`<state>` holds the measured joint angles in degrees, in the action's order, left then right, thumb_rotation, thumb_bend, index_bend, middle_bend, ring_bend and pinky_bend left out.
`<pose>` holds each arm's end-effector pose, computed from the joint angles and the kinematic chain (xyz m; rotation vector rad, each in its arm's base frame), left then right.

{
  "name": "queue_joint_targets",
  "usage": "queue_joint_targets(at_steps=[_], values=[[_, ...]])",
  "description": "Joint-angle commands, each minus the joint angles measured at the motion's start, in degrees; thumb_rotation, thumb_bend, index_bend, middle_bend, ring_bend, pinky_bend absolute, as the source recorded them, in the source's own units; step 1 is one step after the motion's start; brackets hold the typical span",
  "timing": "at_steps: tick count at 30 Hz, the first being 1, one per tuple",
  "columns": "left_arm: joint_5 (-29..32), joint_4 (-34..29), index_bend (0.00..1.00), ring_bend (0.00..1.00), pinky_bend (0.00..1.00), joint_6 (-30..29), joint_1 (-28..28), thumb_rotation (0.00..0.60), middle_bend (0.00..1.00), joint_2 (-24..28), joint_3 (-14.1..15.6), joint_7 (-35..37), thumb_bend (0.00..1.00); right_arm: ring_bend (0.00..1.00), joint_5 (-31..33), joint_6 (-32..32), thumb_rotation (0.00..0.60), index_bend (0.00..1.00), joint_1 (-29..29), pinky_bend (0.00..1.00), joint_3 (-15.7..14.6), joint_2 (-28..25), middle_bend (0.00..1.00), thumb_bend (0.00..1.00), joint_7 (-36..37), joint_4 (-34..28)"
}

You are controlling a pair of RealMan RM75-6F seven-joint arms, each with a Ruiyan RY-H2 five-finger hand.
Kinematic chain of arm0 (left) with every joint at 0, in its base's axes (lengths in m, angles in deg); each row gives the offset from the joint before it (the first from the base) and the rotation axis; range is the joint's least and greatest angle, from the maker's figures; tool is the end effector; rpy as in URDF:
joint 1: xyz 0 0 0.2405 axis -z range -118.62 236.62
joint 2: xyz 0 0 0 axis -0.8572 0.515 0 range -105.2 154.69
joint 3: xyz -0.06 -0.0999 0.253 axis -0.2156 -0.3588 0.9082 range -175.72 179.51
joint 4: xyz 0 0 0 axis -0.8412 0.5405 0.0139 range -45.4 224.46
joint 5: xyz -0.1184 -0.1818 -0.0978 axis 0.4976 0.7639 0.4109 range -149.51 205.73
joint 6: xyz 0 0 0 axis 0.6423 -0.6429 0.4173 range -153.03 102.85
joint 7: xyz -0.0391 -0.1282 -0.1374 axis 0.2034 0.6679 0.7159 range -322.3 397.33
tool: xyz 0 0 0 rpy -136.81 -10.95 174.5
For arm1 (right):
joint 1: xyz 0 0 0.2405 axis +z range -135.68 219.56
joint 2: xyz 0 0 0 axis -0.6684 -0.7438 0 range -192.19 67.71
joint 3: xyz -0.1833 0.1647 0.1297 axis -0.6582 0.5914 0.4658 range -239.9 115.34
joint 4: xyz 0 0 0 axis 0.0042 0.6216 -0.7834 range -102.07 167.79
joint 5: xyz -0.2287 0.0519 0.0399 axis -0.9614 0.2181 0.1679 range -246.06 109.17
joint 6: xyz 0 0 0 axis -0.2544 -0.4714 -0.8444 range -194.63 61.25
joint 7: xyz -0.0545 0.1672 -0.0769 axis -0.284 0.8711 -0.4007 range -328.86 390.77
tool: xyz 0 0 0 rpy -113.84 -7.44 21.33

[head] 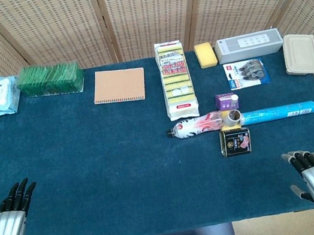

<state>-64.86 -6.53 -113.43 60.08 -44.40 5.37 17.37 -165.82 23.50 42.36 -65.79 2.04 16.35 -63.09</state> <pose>-0.3134 0.1825 0.0913 -1.5448 -0.7682 -0.7520 -0.3115 -0.1779 0.1196 1.5685 -0.7347 0.8116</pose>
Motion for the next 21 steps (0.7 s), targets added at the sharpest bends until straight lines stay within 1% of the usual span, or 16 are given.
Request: queue_joint_targets(at_steps=[1,8,13,17,21], values=[[0.3,-0.1,0.04,0.04,0.25,-0.7,-0.5,0.600,0.03,-0.3,-0.5,0.3,0.21,0.27,-0.7,0.6,0.600,0.24,-0.2,0.30,0.2,0.4,0.29,0.23,0.4,0.6],[1.0,-0.1,0.04,0.04,0.25,-1.4,-0.9,0.600,0.03,-0.1,-1.0,0.7,0.21,0.27,-0.4,-1.2,0.600,0.24,-0.1,0.30,-0.4,-0.1,0.29,0.23,-0.3,-0.1],[0.6,-0.2,0.04,0.04,0.25,-1.1,-0.9,0.600,0.03,0.3,-0.8,1.4,0.21,0.27,-0.5,-1.8,0.600,0.24,0.4,0.30,-0.2,-0.1,0.29,0.23,1.5,-0.3],[0.7,-0.4,0.04,0.04,0.25,0.0,-0.5,0.600,0.03,0.4,-0.7,1.1,0.21,0.27,0.1,-2.1,0.600,0.24,0.8,0.30,0.5,0.4,0.29,0.23,4.5,-0.1],[0.6,-0.8,0.04,0.04,0.25,1.1,-0.3,0.600,0.03,0.2,-0.2,0.3,0.21,0.28,0.6,-2.3,0.600,0.24,1.8,0.32,1.6,1.4,0.29,0.23,9.8,1.3]])
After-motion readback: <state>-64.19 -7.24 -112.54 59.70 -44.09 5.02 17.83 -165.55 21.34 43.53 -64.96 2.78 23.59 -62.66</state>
